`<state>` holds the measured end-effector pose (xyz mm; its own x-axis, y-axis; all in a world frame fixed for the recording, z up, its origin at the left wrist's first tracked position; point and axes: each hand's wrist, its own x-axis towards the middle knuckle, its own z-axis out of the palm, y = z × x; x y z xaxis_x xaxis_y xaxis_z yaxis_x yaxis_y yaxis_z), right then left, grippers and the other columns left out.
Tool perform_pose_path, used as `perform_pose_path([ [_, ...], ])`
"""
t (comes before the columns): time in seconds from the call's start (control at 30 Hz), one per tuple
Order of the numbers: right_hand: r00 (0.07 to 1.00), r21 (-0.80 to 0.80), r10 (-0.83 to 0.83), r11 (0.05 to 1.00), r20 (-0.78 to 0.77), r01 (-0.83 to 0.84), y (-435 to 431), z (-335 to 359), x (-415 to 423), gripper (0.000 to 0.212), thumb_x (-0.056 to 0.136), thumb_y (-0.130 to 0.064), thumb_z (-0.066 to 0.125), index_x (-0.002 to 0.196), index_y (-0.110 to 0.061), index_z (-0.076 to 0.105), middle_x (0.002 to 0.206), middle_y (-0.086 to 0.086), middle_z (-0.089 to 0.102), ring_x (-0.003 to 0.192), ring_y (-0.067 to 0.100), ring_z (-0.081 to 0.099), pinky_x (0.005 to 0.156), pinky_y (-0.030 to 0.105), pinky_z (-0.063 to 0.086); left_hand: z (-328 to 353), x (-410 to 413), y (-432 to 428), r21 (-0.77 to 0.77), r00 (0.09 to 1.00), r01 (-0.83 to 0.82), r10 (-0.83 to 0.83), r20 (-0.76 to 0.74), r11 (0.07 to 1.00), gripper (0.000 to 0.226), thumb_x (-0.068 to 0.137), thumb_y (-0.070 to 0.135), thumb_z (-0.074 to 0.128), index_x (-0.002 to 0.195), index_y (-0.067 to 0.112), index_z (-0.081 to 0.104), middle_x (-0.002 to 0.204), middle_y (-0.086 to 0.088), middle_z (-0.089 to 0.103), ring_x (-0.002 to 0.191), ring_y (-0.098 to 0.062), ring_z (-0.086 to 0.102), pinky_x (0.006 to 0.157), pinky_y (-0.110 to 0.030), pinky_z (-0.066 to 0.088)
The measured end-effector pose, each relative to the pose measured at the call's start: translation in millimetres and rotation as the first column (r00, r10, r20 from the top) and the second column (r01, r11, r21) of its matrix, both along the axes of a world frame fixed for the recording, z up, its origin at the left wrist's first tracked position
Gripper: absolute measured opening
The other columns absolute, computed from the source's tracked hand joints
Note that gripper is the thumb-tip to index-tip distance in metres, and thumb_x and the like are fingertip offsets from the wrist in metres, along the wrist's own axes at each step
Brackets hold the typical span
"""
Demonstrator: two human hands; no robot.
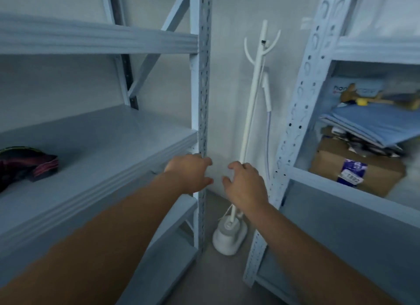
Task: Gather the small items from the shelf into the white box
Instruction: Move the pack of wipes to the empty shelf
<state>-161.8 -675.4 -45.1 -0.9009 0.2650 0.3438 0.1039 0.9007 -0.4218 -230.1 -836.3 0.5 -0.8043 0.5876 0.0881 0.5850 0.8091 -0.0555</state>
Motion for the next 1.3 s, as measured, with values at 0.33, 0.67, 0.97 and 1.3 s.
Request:
perform_pose_path([
  [0.33,0.957,-0.010,-0.289,0.957,0.019,0.289,172,5,143,0.039,0.094,-0.040,0.054,0.129,-0.022,0.057,0.125,0.008,0.061,0.117,0.029,0.055,0.095,0.041,0.048,0,99,201,-0.011,0.952,0.297,-0.297,-0.080,0.955,0.058,0.090,0.062,0.046,0.141,0.034,0.039,0.131,0.001,0.053,0.116,-0.024,0.055,0.083,-0.041,0.048],
  [0.67,0.828,-0.027,-0.560,0.827,0.040,0.561,306,-7,229,0.045,0.094,-0.046,0.053,0.132,-0.022,0.055,0.130,0.007,0.058,0.124,0.028,0.051,0.100,0.042,0.044,-11,156,370,0.040,0.815,0.577,-0.571,-0.098,0.816,0.053,0.090,0.057,0.050,0.138,0.033,0.045,0.134,0.004,0.056,0.117,-0.022,0.055,0.082,-0.037,0.048],
  [0.97,0.644,0.026,-0.764,0.645,0.035,0.763,429,-19,248,0.043,0.094,-0.044,0.053,0.131,-0.022,0.054,0.127,0.007,0.059,0.121,0.029,0.052,0.097,0.044,0.041,-32,155,529,0.081,0.666,0.746,-0.743,-0.067,0.661,0.051,0.091,0.056,0.049,0.136,0.033,0.047,0.131,0.006,0.056,0.113,-0.021,0.057,0.077,-0.034,0.046],
  [1.3,0.441,0.005,-0.896,0.442,0.055,0.897,540,-8,265,0.043,0.094,-0.044,0.054,0.131,-0.022,0.055,0.127,0.009,0.059,0.121,0.030,0.052,0.098,0.043,0.042,-24,165,677,0.138,0.502,0.858,-0.865,-0.021,0.495,0.054,0.089,0.052,0.053,0.138,0.031,0.047,0.138,0.003,0.052,0.121,-0.025,0.053,0.092,-0.042,0.049],
])
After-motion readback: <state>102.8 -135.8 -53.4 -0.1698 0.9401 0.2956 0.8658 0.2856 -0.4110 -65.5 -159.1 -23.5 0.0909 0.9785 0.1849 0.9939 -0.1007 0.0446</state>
